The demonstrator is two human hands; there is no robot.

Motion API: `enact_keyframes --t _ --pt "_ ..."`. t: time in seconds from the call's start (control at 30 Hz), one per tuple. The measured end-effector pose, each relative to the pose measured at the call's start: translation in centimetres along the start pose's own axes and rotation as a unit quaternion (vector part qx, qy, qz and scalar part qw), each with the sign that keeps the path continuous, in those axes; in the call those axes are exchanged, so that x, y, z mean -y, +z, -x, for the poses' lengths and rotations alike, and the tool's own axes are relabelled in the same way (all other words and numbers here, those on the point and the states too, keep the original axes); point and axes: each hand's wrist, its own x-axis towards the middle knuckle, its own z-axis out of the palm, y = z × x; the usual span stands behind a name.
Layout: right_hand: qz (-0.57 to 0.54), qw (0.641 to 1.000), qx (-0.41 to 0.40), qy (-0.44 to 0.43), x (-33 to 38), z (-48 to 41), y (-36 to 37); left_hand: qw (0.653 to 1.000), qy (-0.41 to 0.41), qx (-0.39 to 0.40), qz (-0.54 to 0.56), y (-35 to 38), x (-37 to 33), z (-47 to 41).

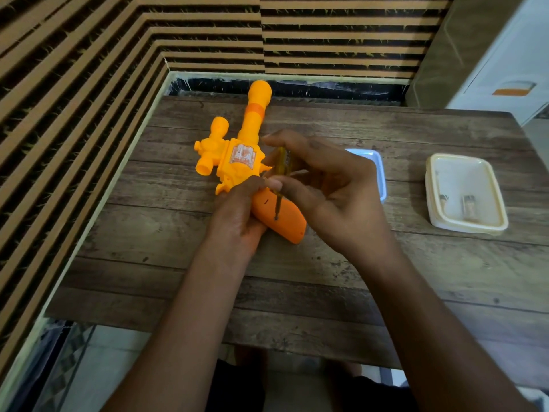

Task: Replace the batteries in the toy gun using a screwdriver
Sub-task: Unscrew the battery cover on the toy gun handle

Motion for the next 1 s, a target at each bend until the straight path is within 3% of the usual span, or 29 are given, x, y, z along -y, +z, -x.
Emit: enact_keyframes --t 1.0 --pt "-0.069 0.996 -0.021 0.046 0.2 0.0 0.1 0.999 -0.016 -0.032 -0.004 -0.4 0.2 -1.1"
